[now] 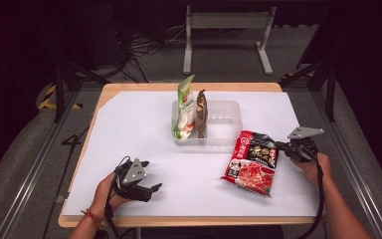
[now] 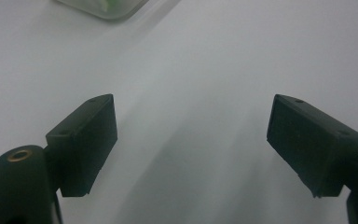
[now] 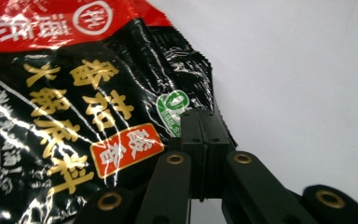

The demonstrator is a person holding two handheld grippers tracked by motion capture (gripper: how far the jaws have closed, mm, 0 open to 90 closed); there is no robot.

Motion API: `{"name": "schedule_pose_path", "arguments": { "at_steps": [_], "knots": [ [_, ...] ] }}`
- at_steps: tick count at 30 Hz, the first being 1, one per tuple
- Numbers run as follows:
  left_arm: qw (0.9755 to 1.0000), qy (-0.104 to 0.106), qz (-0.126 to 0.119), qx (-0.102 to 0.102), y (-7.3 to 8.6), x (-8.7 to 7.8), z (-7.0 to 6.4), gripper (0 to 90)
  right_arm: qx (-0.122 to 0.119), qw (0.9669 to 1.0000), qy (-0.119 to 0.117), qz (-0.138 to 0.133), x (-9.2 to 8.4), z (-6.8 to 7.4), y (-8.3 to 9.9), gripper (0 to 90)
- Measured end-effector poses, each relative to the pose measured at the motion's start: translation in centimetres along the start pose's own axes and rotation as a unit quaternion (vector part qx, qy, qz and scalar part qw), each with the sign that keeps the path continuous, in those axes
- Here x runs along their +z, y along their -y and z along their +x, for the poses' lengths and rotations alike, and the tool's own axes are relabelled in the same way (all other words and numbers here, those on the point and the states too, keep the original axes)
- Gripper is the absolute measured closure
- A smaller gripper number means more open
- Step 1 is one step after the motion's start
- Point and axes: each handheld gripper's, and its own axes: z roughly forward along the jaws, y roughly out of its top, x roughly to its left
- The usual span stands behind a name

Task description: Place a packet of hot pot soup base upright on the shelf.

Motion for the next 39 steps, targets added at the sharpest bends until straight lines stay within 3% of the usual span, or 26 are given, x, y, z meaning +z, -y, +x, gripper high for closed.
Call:
{"name": "schedule_pose_path", "arguments": {
  "at_steps": [4, 9, 10, 11, 12, 13, 14, 16, 19, 21, 22, 24, 26, 27, 28, 31, 32, 35, 37, 38, 39],
  "knots": [
    [1.0, 0.003, 0.0, 0.0, 0.0, 0.1, -0.1, 16.6, 0.0, 0.9995, -0.03, -0.01, -0.6, 0.1, 0.6, 90.0],
    [1.0, 0.008, 0.001, 0.005, -0.1, 0.2, -0.3, 16.5, -0.029, 0.9982, -0.053, -0.002, -1.3, 1.0, 0.6, 90.0],
    [0.9999, 0.009, 0.001, 0.005, -0.1, 0.2, -0.3, 16.4, -0.03, 0.9972, -0.068, -0.005, -1.6, 1.2, 0.6, 90.0],
    [0.9999, 0.01, 0.003, 0.007, -0.1, 0.2, -0.3, 16.4, -0.027, 0.9942, -0.103, -0.015, -1.7, 1.3, 0.6, 90.0],
    [0.9999, 0.01, 0.003, 0.006, -0.1, 0.2, -0.3, 16.4, -0.027, 0.9872, -0.156, -0.014, -1.7, 1.7, 0.5, 90.0],
    [0.9999, 0.009, 0.003, 0.007, -0.2, 0.2, -0.4, 16.4, -0.062, 0.9881, -0.141, 0.005, -1.3, 3.0, 0.2, 90.0],
    [0.9999, 0.009, 0.003, 0.008, -0.2, 0.2, -0.4, 16.4, -0.087, 0.9905, -0.105, 0.013, -1.3, 4.2, -0.5, 90.0],
    [0.9999, 0.008, 0.001, 0.006, -0.1, 0.1, -0.4, 16.4, -0.097, 0.9894, -0.107, 0.014, -1.2, 5.1, -1.4, 90.0],
    [0.9999, 0.009, 0.001, 0.008, -0.1, 0.0, -0.3, 16.4, -0.092, 0.9905, -0.101, 0.02, -0.8, 5.3, -1.5, 87.3],
    [0.9999, 0.01, -0.001, 0.006, 0.0, 0.0, -0.3, 16.3, -0.055, 0.9945, -0.089, 0.005, -0.8, 4.4, -1.1, 83.9],
    [0.9999, 0.01, -0.001, 0.006, 0.0, 0.0, -0.3, 16.3, -0.055, 0.9945, -0.089, 0.005, -0.8, 4.4, -1.1, 83.9],
    [0.9999, 0.009, 0.001, 0.006, -0.1, 0.0, -0.3, 16.3, 0.0, 0.9966, -0.08, -0.02, -1.1, 2.8, -0.5, 79.3],
    [0.9999, 0.009, 0.0, 0.007, -0.1, 0.0, -0.3, 16.3, 0.023, 0.9966, -0.074, -0.029, -1.1, 2.1, -0.2, 76.7],
    [0.9999, 0.009, 0.0, 0.007, -0.1, 0.0, -0.3, 16.3, 0.037, 0.9969, -0.06, -0.036, -1.2, 1.8, 0.0, 74.1],
    [0.9999, 0.009, 0.002, 0.01, -0.2, 0.1, -0.4, 16.3, 0.062, 0.9954, -0.055, -0.048, -1.3, 1.3, 0.1, 65.8],
    [0.9999, 0.01, 0.004, 0.01, -0.2, 0.2, -0.4, 16.2, 0.097, 0.9941, -0.025, -0.04, -1.1, 0.4, 0.2, 56.2],
    [0.9999, 0.01, 0.004, 0.009, -0.1, 0.2, -0.4, 16.2, 0.097, 0.9941, -0.025, -0.04, -1.1, 0.4, 0.2, 56.2],
    [0.9999, 0.011, 0.005, 0.007, -0.1, 0.2, -0.4, 16.2, 0.154, 0.9852, -0.068, -0.036, -0.3, -0.7, 0.8, 42.7],
    [0.9999, 0.011, 0.005, 0.007, -0.1, 0.2, -0.4, 16.1, 0.173, 0.9802, -0.091, -0.031, 0.4, -1.1, 1.1, 37.1],
    [0.9999, 0.013, 0.006, 0.007, -0.1, 0.2, -0.4, 16.0, 0.181, 0.9782, -0.099, -0.024, 0.8, -1.3, 1.1, 30.1],
    [0.9999, 0.013, 0.006, 0.007, -0.1, 0.2, -0.4, 15.9, 0.181, 0.9782, -0.099, -0.024, 0.8, -1.3, 1.1, 30.1]
  ]
}}
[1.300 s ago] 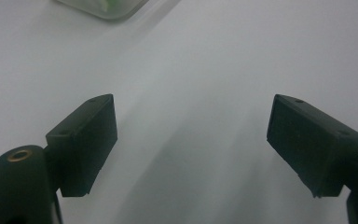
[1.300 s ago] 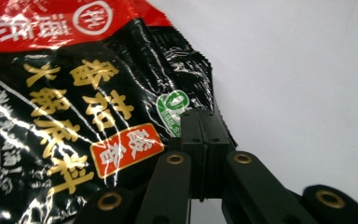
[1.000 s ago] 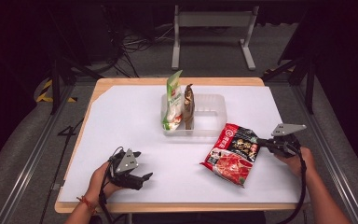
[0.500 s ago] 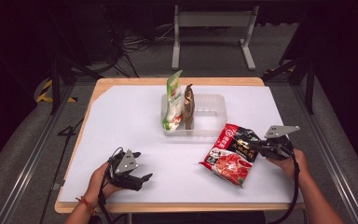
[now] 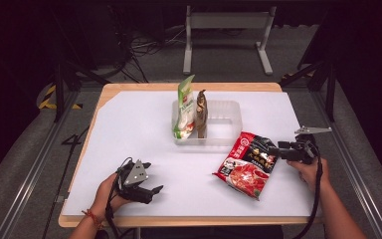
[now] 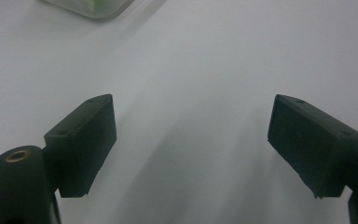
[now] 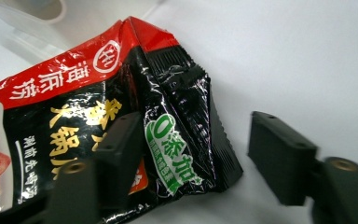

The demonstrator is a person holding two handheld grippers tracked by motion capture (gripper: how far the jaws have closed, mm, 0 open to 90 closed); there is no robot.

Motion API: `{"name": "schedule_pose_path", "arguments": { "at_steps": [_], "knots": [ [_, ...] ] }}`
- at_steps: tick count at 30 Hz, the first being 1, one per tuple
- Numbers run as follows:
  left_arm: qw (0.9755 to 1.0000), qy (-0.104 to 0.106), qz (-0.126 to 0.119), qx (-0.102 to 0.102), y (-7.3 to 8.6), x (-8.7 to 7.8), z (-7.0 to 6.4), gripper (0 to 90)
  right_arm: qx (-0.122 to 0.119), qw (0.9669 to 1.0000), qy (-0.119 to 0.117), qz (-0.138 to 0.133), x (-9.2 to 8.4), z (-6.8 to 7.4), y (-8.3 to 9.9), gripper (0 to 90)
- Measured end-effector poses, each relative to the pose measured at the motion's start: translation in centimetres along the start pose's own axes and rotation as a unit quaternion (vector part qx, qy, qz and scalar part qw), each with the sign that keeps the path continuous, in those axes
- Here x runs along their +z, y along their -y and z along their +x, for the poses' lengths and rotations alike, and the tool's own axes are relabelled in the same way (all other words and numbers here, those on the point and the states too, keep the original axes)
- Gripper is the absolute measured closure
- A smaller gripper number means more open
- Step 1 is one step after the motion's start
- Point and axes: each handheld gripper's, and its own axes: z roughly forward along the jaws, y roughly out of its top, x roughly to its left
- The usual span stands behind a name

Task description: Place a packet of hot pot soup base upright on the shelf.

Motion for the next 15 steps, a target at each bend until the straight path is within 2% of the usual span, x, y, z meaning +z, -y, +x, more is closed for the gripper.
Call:
{"name": "schedule_pose_path", "arguments": {
  "at_steps": [1, 2, 4, 5, 6, 7, 8, 12, 13, 15],
  "knots": [
    [1.0, 0.001, 0.002, 0.0, 0.0, 0.1, -0.1, 15.9, 0.011, 0.9999, 0.002, 0.008, 0.2, -0.1, -0.1, 27.2],
    [1.0, 0.002, 0.001, 0.002, 0.0, 0.1, -0.1, 15.9, 0.024, 0.9996, -0.01, 0.012, 0.4, -0.2, -0.2, 26.5],
    [1.0, 0.003, 0.001, 0.001, 0.0, 0.1, -0.1, 15.8, 0.034, 0.9992, -0.018, 0.012, 0.5, -0.3, -0.3, 25.1],
    [1.0, 0.002, 0.004, 0.004, -0.1, 0.2, -0.1, 15.8, 0.051, 0.9984, -0.025, 0.008, 0.9, -0.1, -0.5, 25.7],
    [1.0, 0.002, 0.004, 0.004, -0.1, 0.2, -0.1, 15.8, 0.051, 0.9984, -0.025, 0.008, 0.9, -0.1, -0.5, 25.7],
    [1.0, 0.002, 0.001, 0.006, -0.2, 0.2, -0.2, 15.8, 0.047, 0.9984, -0.03, 0.009, 1.3, 0.2, -0.7, 30.8],
    [1.0, 0.002, 0.001, 0.006, -0.2, 0.2, -0.2, 15.8, 0.047, 0.9984, -0.03, 0.009, 1.3, 0.2, -0.7, 30.8],
    [1.0, 0.006, 0.002, 0.006, -0.2, 0.3, -0.2, 15.8, 0.03, 0.9986, -0.039, 0.018, 2.4, 1.2, -1.2, 40.5],
    [1.0, 0.004, 0.002, 0.005, -0.2, 0.3, -0.2, 15.8, 0.031, 0.9987, -0.035, 0.018, 2.4, 1.3, -1.2, 43.7],
    [1.0, 0.005, 0.004, 0.005, -0.2, 0.3, -0.2, 15.8, 0.046, 0.998, -0.042, 0.014, 2.4, 1.0, -1.2, 52.2]
  ]
}}
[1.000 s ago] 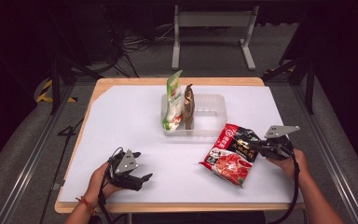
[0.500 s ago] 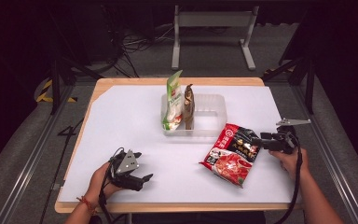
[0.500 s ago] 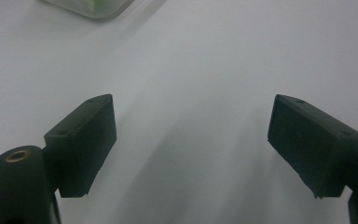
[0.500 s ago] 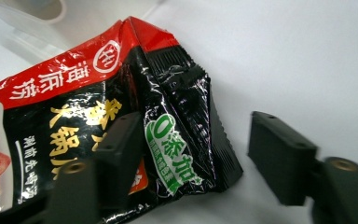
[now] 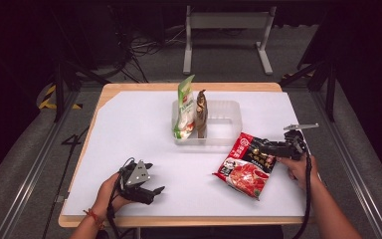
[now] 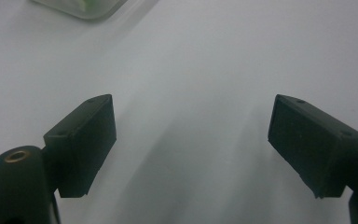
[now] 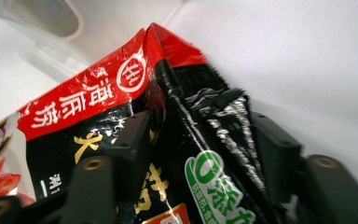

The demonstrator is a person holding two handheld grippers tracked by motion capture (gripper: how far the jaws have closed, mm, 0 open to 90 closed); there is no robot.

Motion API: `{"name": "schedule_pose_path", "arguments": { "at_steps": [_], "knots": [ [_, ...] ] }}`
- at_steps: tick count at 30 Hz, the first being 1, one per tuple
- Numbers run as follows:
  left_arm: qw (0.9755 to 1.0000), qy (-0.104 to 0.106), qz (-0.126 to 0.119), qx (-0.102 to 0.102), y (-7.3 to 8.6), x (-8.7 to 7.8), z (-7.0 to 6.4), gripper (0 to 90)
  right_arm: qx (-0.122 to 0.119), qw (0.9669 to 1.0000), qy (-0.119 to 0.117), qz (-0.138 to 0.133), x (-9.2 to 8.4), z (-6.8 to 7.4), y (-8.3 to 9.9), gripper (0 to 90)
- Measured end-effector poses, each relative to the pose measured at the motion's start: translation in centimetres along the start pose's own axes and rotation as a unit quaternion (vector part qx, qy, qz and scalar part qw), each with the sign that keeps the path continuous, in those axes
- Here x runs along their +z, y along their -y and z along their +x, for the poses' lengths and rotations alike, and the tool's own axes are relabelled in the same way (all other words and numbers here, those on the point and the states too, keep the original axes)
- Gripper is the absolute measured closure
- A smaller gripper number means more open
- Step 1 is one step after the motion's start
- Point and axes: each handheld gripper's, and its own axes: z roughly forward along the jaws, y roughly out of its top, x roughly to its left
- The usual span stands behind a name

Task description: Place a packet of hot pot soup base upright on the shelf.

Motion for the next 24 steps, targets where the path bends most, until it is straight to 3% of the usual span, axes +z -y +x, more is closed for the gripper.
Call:
{"name": "schedule_pose_path", "arguments": {
  "at_steps": [1, 3, 6, 12, 17, 24],
  "knots": [
    [1.0, 0.0, -0.001, 0.0, 0.0, 0.0, 0.0, 15.8, 0.019, 0.9998, -0.007, -0.008, -0.1, -0.4, 0.1, 59.9],
    [1.0, -0.002, 0.0, 0.0, 0.0, 0.0, 0.1, 15.8, 0.035, 0.999, -0.023, -0.018, -0.4, -0.8, 0.2, 69.1],
    [1.0, -0.002, 0.0, 0.0, 0.0, 0.1, 0.2, 15.8, 0.032, 0.998, -0.046, -0.029, -0.7, -1.0, 0.3, 84.7],
    [1.0, -0.005, -0.006, -0.006, 0.1, 0.0, 0.5, 15.8, 0.01, 0.9965, -0.072, -0.041, -1.5, -0.9, 0.2, 86.9],
    [0.9998, -0.006, -0.016, -0.012, 0.3, -0.3, 0.8, 15.8, -0.022, 0.9947, -0.072, -0.071, -2.8, 0.3, 0.0, 87.7],
    [0.9998, -0.003, -0.019, -0.011, 0.3, -0.3, 0.9, 15.8, -0.045, 0.9911, -0.073, -0.102, -4.6, 2.3, -0.4, 88.2]
  ]
}}
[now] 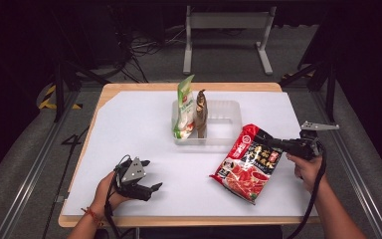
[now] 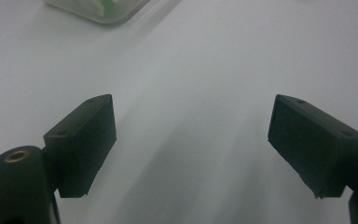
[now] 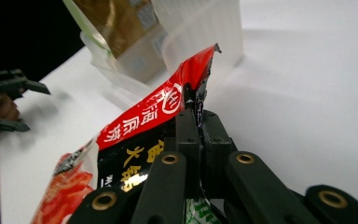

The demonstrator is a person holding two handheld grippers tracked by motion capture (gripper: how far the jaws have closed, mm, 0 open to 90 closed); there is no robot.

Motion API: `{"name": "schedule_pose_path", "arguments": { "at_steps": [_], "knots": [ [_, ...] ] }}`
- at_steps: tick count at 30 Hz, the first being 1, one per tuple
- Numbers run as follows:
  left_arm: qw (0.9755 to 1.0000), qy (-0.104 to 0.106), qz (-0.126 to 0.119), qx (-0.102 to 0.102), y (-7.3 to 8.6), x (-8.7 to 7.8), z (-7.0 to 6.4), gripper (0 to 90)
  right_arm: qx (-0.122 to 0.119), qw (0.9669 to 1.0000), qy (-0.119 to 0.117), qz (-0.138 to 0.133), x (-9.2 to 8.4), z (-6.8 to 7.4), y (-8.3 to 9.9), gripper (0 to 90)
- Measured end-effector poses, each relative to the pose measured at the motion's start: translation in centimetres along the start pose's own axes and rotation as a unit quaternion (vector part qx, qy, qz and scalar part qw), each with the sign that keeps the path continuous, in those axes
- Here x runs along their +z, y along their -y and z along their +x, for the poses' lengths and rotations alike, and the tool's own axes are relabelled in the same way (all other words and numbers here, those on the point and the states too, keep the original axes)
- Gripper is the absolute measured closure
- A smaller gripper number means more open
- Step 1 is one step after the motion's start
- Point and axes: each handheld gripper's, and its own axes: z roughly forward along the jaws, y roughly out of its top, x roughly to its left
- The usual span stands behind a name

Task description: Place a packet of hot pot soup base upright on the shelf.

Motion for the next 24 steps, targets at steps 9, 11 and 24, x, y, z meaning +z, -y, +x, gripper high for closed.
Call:
{"name": "schedule_pose_path", "arguments": {
  "at_steps": [9, 11, 24],
  "knots": [
    [1.0, -0.001, -0.002, -0.001, -0.1, 0.0, 0.0, 15.8, -0.027, 0.9993, -0.005, -0.025, -1.2, 2.6, -1.2, 88.6],
    [1.0, -0.005, -0.004, -0.006, 0.0, -0.2, 0.1, 15.8, -0.033, 0.9989, -0.013, -0.03, -1.2, 3.1, -1.5, 88.7],
    [0.9999, -0.012, -0.005, -0.009, -0.1, -0.6, -0.2, 16.1, -0.071, 0.9954, -0.045, -0.047, -1.3, 7.7, -3.6, 89.3]
  ]
}}
